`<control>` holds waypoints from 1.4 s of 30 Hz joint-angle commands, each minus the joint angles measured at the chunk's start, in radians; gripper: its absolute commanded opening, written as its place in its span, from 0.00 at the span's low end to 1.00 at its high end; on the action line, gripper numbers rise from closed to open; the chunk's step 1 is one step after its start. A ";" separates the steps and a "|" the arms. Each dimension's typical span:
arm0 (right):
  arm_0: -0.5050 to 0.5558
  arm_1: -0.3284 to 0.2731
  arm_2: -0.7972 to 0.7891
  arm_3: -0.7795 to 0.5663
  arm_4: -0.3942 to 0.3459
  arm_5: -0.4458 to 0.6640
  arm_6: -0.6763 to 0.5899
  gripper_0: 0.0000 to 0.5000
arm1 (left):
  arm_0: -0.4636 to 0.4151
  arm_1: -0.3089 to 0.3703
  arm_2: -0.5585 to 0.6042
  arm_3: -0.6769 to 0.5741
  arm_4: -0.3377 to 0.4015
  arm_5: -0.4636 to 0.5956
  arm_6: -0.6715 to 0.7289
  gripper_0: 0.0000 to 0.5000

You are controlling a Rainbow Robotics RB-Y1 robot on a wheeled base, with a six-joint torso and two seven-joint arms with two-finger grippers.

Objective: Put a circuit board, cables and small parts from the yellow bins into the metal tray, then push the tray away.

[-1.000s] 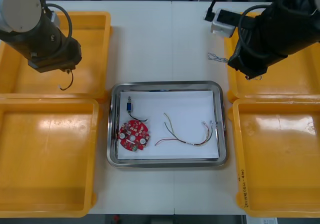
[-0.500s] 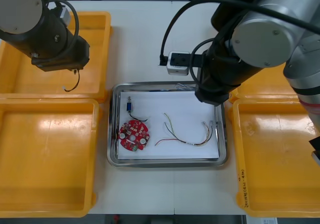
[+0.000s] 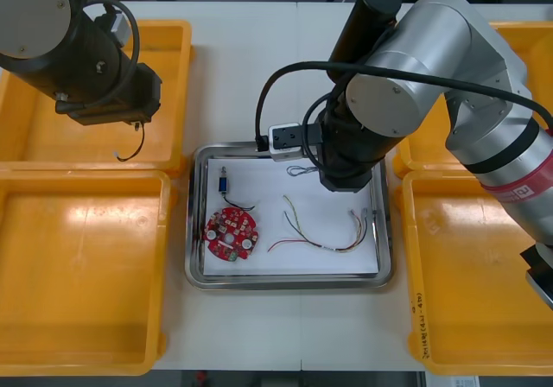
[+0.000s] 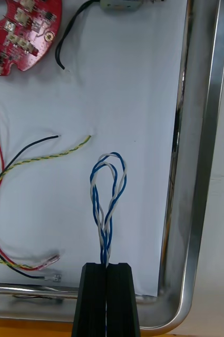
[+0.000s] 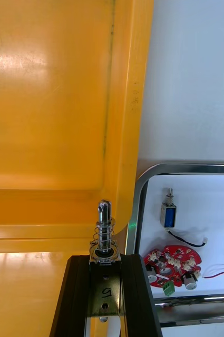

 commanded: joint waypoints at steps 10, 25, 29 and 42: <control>-0.035 0.018 0.130 0.042 0.114 -0.099 0.087 0.00 | 0.003 -0.004 0.023 -0.036 0.005 0.008 0.009 0.00; -0.020 0.024 0.190 0.165 0.120 -0.255 0.105 0.00 | 0.003 -0.004 0.023 -0.036 0.015 0.008 0.006 0.00; -0.006 0.025 0.196 0.175 0.123 -0.274 0.105 0.00 | 0.003 -0.004 0.025 -0.036 0.015 0.008 0.008 0.00; -0.002 0.024 0.196 0.166 0.155 -0.268 0.079 1.00 | 0.003 -0.004 0.023 -0.037 0.016 0.008 0.008 0.00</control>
